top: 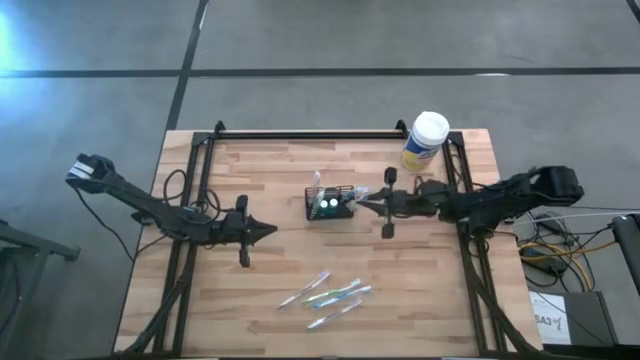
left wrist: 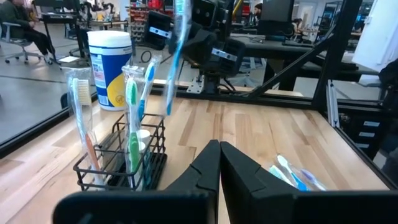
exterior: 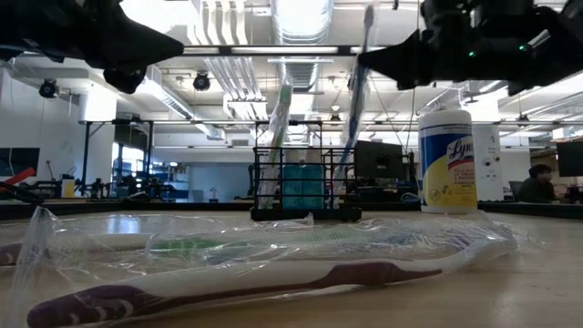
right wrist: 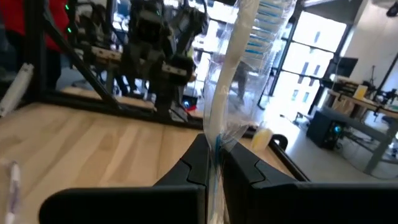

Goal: Pick & Place toothbrushing station
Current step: Put the top blue toothbrush in the wire organizer

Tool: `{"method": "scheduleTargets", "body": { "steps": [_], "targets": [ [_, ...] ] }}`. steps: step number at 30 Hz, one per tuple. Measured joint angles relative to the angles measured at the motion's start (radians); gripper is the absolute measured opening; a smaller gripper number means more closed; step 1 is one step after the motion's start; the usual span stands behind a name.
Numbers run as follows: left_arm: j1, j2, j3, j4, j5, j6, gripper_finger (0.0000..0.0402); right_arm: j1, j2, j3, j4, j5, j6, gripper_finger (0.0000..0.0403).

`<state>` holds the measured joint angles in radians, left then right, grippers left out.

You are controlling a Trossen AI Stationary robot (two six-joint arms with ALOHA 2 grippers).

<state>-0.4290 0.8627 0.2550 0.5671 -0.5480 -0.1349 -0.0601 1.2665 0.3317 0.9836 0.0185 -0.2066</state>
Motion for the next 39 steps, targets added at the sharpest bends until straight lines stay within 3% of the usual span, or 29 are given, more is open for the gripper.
{"method": "scheduleTargets", "body": {
  "steps": [8, 25, 39],
  "targets": [
    [0.000, 0.023, 0.000, 0.000, 0.000, -0.005, 0.0016, -0.034, 0.119, 0.071, 0.006, -0.004, -0.011, 0.0013],
    [0.000, 0.037, 0.000, 0.001, 0.000, -0.008, 0.0016, -0.033, 0.016, 0.039, -0.014, 0.030, -0.042, 0.0013],
    [0.000, 0.037, 0.000, 0.001, 0.000, -0.008, 0.0016, -0.038, 0.147, 0.032, -0.034, 0.043, -0.030, 0.0013]
  ]
}}
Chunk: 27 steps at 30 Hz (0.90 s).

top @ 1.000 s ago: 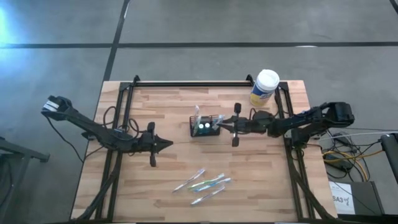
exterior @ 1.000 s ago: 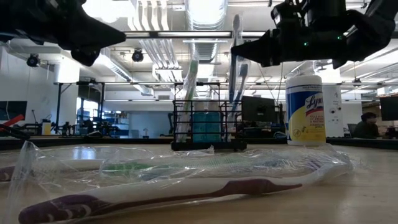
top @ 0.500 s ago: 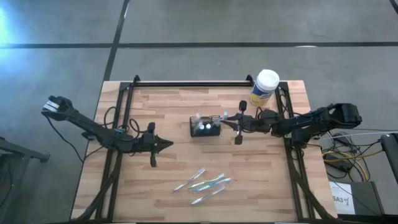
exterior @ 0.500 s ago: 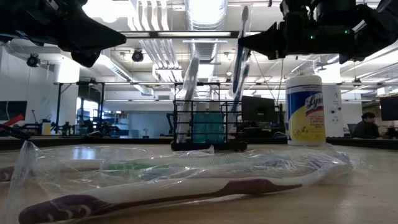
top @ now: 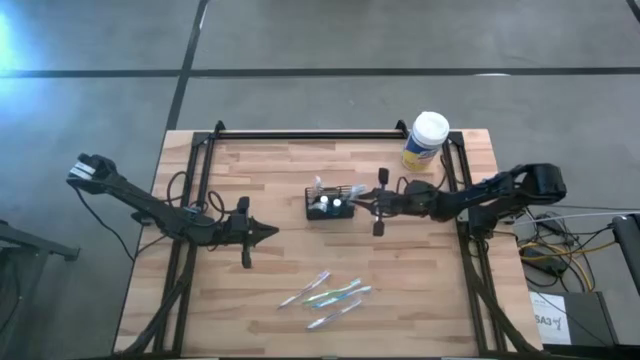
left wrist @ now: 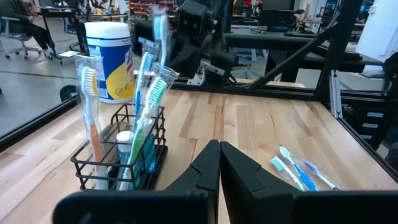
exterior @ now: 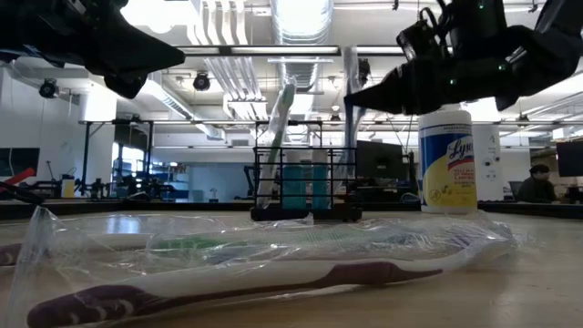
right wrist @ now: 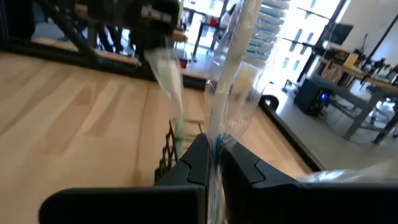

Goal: Pick & Place toothbrushing station
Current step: Put the top blue toothbrush in the wire organizer

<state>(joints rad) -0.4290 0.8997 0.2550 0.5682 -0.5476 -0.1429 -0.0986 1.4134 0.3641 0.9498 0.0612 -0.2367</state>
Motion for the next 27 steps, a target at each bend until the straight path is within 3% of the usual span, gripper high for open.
{"method": "scheduleTargets", "body": {
  "steps": [17, 23, 27],
  "targets": [
    [0.000, 0.000, 0.000, 0.000, 0.000, -0.010, 0.0016, -0.023, 0.281, 0.006, 0.232, 0.021, 0.054, 0.0013],
    [0.000, 0.000, 0.000, -0.001, 0.000, -0.010, 0.0016, -0.023, 0.321, 0.010, 0.259, 0.018, 0.072, 0.0016],
    [0.000, 0.000, 0.000, -0.001, 0.000, -0.011, 0.0016, -0.022, 0.309, 0.008, 0.244, 0.018, 0.075, 0.0043]
  ]
}}
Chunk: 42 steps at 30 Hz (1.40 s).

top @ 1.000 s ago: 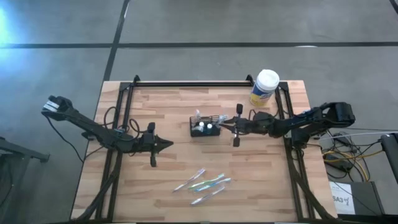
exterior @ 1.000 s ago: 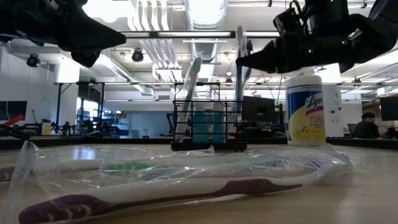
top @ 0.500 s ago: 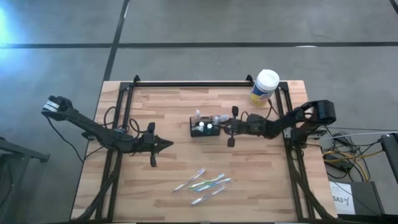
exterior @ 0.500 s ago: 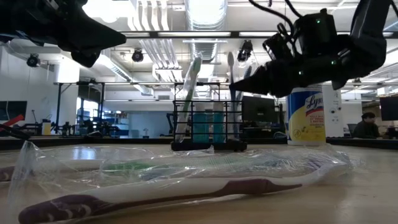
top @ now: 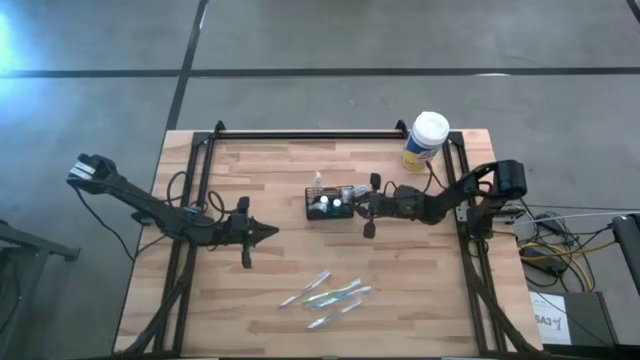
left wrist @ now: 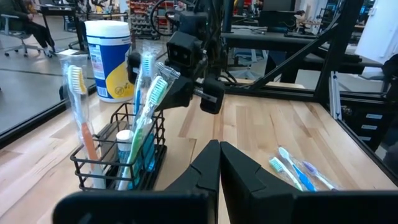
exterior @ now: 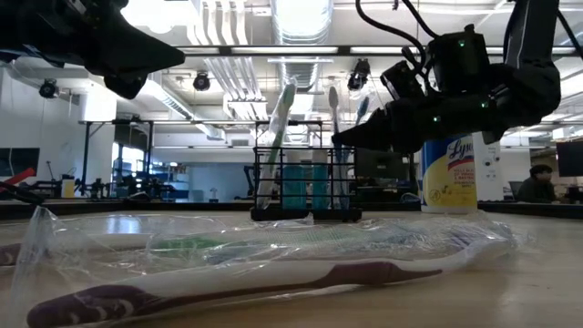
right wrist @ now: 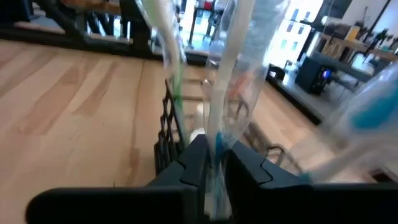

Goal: Pick & Place toothbrushing station
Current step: Put the top blue toothbrush in the wire organizer, then put the top violet toothbrush in the wire organizer

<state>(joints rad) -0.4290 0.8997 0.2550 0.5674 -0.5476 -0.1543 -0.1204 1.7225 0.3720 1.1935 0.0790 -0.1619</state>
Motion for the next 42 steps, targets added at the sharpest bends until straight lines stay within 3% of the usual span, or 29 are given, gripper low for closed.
{"method": "scheduleTargets", "body": {
  "steps": [11, 21, 27, 34, 38, 42],
  "targets": [
    [0.000, 0.000, 0.000, -0.003, 0.007, -0.003, 0.0016, 0.000, -0.088, -0.003, -0.043, 0.003, 0.057, 0.0142],
    [0.000, 0.000, -0.015, -0.011, 0.006, -0.011, 0.0016, 0.017, -0.311, -0.057, -0.039, 0.000, 0.062, 0.0167],
    [0.000, -0.001, -0.015, -0.020, 0.007, -0.026, 0.0016, 0.075, -0.566, -0.166, -0.035, -0.036, 0.088, 0.0147],
    [0.000, -0.001, -0.015, -0.026, 0.008, -0.037, 0.0016, 0.138, -0.826, -0.330, -0.034, -0.036, 0.089, 0.0070],
    [0.000, 0.000, -0.015, -0.026, 0.008, -0.043, 0.0016, 0.147, -0.909, -0.363, -0.118, -0.027, 0.083, 0.0020],
    [0.000, 0.000, -0.015, -0.041, 0.027, -0.058, 0.0016, 0.151, -0.917, -0.363, -0.151, -0.026, 0.081, 0.0012]
  ]
}}
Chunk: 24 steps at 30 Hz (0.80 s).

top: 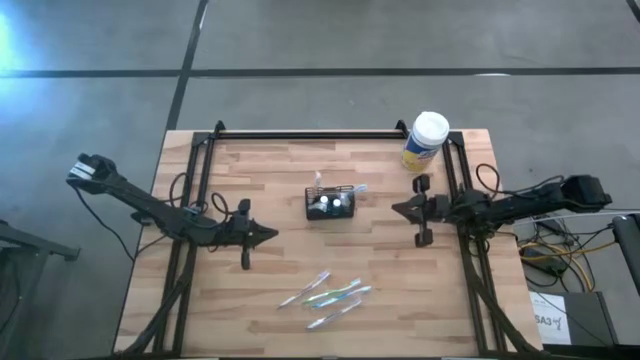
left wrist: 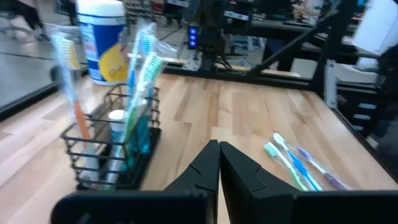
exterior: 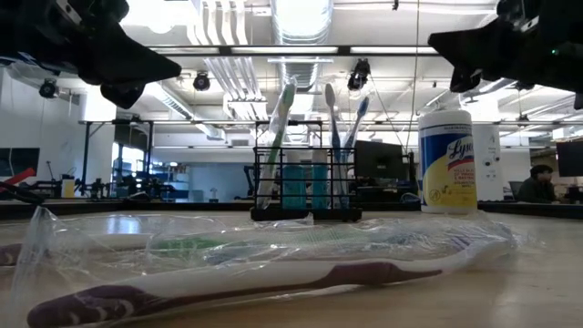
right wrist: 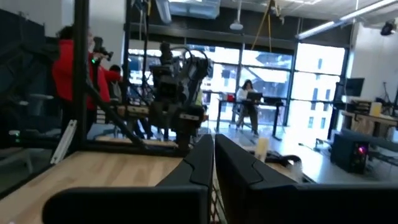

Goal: Pick & Place toothbrushing station
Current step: Put the top violet toothbrush in the wire organizer

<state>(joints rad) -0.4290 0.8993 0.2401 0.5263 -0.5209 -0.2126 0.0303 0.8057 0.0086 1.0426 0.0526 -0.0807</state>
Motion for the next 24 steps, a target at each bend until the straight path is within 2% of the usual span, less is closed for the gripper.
{"method": "scheduleTargets", "body": {
  "steps": [6, 11, 18, 24],
  "targets": [
    [0.000, 0.000, 0.000, -0.014, 0.015, -0.046, 0.0016, 0.016, 0.037, 0.000, 0.001, -0.008, -0.010, 0.0009],
    [0.000, 0.000, 0.000, -0.022, 0.015, -0.056, 0.0016, 0.016, 0.009, 0.000, -0.001, -0.008, -0.028, 0.0008],
    [0.000, 0.000, -0.001, -0.031, 0.015, -0.065, 0.0016, 0.016, -0.107, 0.000, -0.110, -0.031, -0.028, 0.0008],
    [0.000, 0.000, -0.001, -0.039, 0.015, -0.077, 0.0016, 0.015, -0.287, 0.000, -0.280, -0.031, -0.028, 0.0008]
  ]
}}
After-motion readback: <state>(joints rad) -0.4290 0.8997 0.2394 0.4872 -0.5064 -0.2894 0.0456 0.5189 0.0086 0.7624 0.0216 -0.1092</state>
